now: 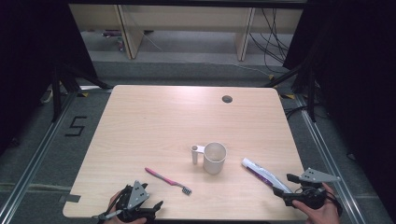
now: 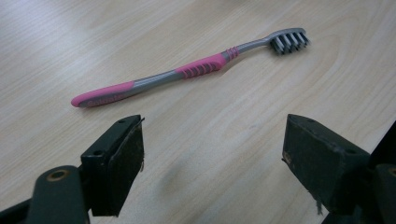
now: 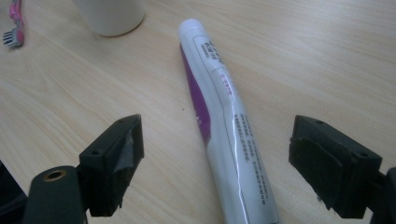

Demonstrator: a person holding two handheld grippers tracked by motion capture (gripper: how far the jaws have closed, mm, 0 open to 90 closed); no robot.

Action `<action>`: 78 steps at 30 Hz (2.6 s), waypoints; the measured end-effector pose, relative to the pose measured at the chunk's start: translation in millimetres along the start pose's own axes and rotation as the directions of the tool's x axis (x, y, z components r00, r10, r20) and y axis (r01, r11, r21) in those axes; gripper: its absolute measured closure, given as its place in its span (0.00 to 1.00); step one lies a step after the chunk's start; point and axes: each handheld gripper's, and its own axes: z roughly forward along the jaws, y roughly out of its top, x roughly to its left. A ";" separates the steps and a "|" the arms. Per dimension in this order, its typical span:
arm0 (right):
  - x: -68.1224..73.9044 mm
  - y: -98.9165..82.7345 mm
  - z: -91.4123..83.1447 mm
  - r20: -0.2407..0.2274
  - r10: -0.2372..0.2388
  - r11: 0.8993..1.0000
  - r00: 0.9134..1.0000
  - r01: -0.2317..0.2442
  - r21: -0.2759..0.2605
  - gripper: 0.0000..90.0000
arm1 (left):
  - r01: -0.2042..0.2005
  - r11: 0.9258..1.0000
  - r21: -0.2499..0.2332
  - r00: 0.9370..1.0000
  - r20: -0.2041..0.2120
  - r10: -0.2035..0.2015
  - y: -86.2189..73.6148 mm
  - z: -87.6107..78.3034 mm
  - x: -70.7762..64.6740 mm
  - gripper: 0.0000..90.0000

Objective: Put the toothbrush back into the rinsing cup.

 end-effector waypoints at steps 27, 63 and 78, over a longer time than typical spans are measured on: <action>-7.1 2.1 -0.1 0.002 -0.003 0.999 1.000 0.003 -0.033 0.23 | -0.056 0.998 -0.033 0.997 0.044 0.057 34.4 18.4 18.1 0.21; -2.8 4.4 4.1 -0.007 -0.008 1.000 1.000 0.008 0.011 0.26 | -0.406 0.847 0.344 0.893 0.346 0.287 90.0 67.7 35.5 0.77; -3.1 4.6 4.7 -0.011 -0.024 1.000 1.000 0.024 0.011 0.27 | -0.388 0.798 0.462 0.901 0.373 0.222 96.2 76.3 31.6 0.85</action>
